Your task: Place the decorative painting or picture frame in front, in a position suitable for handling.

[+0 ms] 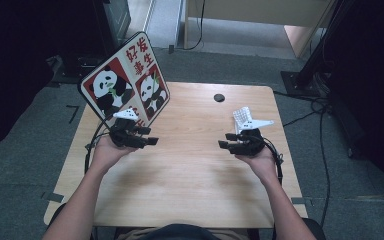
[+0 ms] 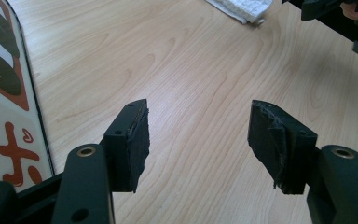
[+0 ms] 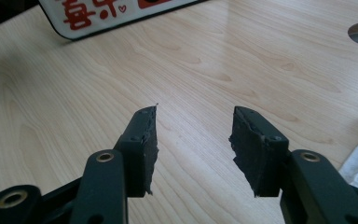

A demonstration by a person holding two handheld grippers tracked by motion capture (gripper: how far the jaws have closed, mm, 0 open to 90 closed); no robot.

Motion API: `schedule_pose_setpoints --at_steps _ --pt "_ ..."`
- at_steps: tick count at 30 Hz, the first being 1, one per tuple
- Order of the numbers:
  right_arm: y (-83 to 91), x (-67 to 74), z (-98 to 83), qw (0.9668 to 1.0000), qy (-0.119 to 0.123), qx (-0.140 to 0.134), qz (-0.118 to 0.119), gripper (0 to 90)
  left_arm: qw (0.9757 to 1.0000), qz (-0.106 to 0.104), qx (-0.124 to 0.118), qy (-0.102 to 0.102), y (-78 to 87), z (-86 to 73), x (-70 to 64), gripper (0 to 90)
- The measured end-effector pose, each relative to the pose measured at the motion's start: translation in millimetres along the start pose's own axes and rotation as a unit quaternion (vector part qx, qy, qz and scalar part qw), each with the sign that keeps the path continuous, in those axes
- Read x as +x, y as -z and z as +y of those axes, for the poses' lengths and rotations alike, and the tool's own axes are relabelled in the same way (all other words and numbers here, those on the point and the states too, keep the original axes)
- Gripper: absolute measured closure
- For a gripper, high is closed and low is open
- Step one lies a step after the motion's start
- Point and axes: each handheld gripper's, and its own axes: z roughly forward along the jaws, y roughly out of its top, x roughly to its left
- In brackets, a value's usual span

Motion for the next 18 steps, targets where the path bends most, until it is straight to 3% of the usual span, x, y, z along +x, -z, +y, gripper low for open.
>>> schedule_pose_setpoints --at_steps 3,18 --pt "-1.1 1.0 -0.8 0.9999 0.012 0.006 -0.003 49.9 1.0000 0.000 -0.001 0.001 0.5 0.0 0.2 38.5" --pt "-2.4 1.1 -0.7 0.9996 0.012 0.024 -0.012 47.7 0.9999 -0.005 -0.006 0.014 5.5 -0.5 1.9 40.0"
